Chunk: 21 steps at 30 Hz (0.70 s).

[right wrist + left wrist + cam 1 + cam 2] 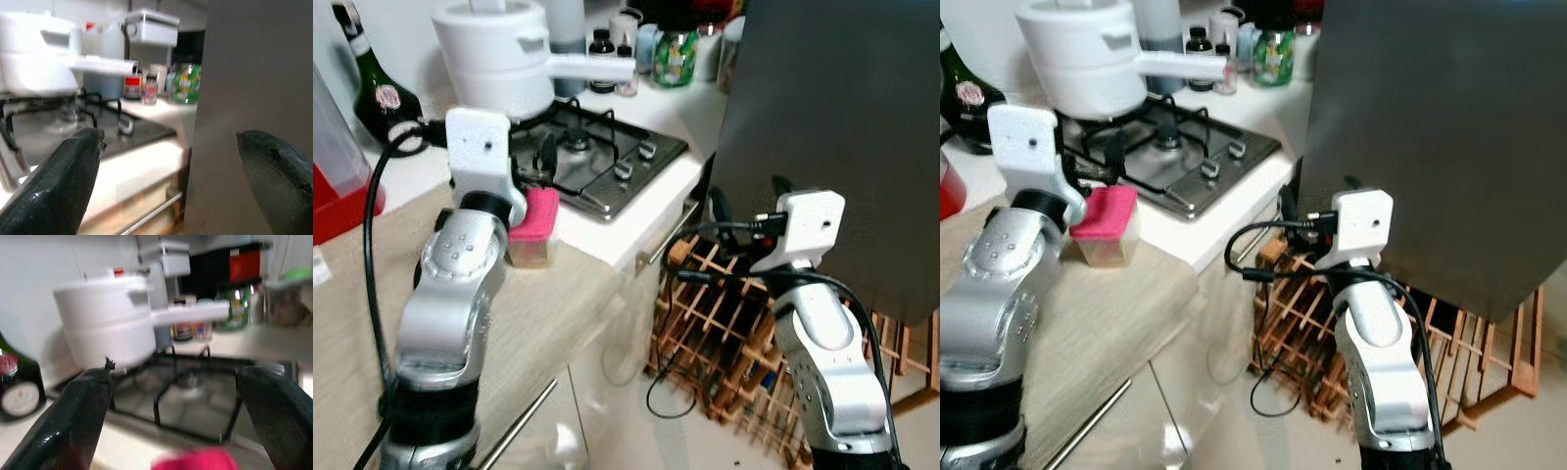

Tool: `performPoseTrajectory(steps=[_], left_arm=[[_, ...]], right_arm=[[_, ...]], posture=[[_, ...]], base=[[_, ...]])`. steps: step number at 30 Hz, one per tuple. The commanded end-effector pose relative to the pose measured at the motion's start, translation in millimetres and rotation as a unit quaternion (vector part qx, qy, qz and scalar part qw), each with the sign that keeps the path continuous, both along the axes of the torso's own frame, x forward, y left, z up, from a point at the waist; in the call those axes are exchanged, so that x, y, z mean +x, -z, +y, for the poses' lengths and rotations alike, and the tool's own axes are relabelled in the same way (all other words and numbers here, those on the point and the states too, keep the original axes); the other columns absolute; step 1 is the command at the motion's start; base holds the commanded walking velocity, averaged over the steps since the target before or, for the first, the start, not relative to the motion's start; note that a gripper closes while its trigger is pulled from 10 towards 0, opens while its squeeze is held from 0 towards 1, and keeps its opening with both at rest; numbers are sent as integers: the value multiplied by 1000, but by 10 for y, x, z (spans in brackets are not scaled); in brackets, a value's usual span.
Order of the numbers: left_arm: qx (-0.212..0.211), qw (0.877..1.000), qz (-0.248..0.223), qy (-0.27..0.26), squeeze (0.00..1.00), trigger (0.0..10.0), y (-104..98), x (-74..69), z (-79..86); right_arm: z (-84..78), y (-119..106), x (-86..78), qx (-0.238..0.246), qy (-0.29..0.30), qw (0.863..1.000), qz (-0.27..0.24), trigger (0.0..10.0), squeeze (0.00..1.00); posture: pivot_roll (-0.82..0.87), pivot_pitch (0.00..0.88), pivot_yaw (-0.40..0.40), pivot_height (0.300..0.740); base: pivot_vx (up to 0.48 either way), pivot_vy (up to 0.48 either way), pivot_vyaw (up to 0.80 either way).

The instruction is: Restocking fridge

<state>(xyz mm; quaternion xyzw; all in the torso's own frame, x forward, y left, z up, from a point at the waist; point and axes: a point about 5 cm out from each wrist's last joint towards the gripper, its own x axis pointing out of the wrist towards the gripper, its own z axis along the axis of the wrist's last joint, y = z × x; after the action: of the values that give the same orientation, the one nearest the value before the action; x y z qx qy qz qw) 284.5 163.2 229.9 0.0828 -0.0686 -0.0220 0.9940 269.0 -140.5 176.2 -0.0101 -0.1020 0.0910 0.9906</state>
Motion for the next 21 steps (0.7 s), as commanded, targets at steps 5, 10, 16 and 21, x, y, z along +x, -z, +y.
performPoseTrajectory(steps=[5,10,16,21], left_arm=[[26,1000,-16,0,1000,10000,-124,-154,37],[22,1000,4,21,1000,10000,-117,-341,6],[12,998,52,30,0,10000,14,-458,16],[3,997,76,27,0,10000,47,-516,3]], right_arm=[[-83,0,-24,-6,4,1000,0,10000,0],[-136,92,-58,-14,4,1000,18,10000,0],[-6,120,-89,16,-56,997,46,10000,0],[61,212,-183,20,-86,993,82,10000,0]], posture=[[1,19,-1,740],[25,40,-8,740],[32,58,-10,740],[33,61,-20,740]], base=[[0,0,0],[0,0,0],[0,0,0],[0,0,0]])
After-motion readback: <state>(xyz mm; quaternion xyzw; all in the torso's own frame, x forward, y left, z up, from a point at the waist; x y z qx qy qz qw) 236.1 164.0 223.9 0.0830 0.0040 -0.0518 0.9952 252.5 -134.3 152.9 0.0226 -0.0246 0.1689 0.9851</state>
